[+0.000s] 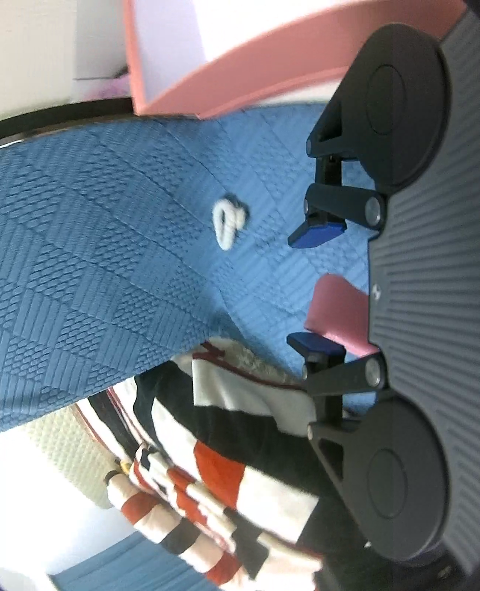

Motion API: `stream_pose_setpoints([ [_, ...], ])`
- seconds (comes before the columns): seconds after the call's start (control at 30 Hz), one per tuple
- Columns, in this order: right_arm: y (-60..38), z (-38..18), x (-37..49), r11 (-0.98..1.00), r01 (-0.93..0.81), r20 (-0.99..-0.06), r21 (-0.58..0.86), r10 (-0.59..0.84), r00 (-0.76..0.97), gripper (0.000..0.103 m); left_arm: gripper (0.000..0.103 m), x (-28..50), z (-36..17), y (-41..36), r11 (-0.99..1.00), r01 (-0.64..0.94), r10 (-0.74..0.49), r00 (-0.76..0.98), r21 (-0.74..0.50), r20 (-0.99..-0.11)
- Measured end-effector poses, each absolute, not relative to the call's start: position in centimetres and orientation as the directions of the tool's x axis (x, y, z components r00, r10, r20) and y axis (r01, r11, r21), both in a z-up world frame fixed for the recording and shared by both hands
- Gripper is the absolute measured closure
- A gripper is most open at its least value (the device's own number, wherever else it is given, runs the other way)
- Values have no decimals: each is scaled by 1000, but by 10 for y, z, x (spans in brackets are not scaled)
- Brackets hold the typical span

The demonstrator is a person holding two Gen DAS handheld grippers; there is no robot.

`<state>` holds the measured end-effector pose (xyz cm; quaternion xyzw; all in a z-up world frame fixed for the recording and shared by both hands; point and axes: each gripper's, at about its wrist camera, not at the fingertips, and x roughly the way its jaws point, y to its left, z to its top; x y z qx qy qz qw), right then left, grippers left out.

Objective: Organize objects
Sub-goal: 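Close the left gripper on the pink strip while the right gripper releases it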

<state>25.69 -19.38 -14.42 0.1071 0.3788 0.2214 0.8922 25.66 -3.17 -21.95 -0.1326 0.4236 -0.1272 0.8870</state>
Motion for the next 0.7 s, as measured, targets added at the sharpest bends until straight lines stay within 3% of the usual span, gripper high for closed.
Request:
stream_pose_setpoints([
  [0.1, -192, -140, 252, 907, -321, -638, 273, 420, 645, 45, 85, 261, -219, -32, 926, 126, -356, 602, -355, -715],
  [0.17, -196, -138, 250, 915, -308, -635, 262, 403, 659, 38, 85, 263, -218, -32, 929, 127, -349, 608, -347, -713],
  [0.37, -216, -133, 251, 940, -235, -644, 246, 340, 685, 37, 85, 271, -218, -15, 923, 75, -338, 622, -377, -706],
  [0.4, -217, -133, 251, 943, -229, -645, 243, 333, 688, 32, 85, 272, -218, -13, 924, 72, -334, 626, -375, -705],
  [0.43, -219, -133, 252, 944, -223, -644, 242, 328, 691, 17, 85, 272, -217, -12, 924, 68, -332, 630, -375, -703],
  [0.5, -220, -136, 255, 945, -217, -650, 244, 326, 687, 0, 85, 274, -217, -10, 923, 62, -331, 632, -380, -700],
  [0.7, -220, -138, 262, 948, -222, -667, 228, 318, 673, 0, 85, 283, -223, -7, 928, 47, -314, 630, -369, -710],
])
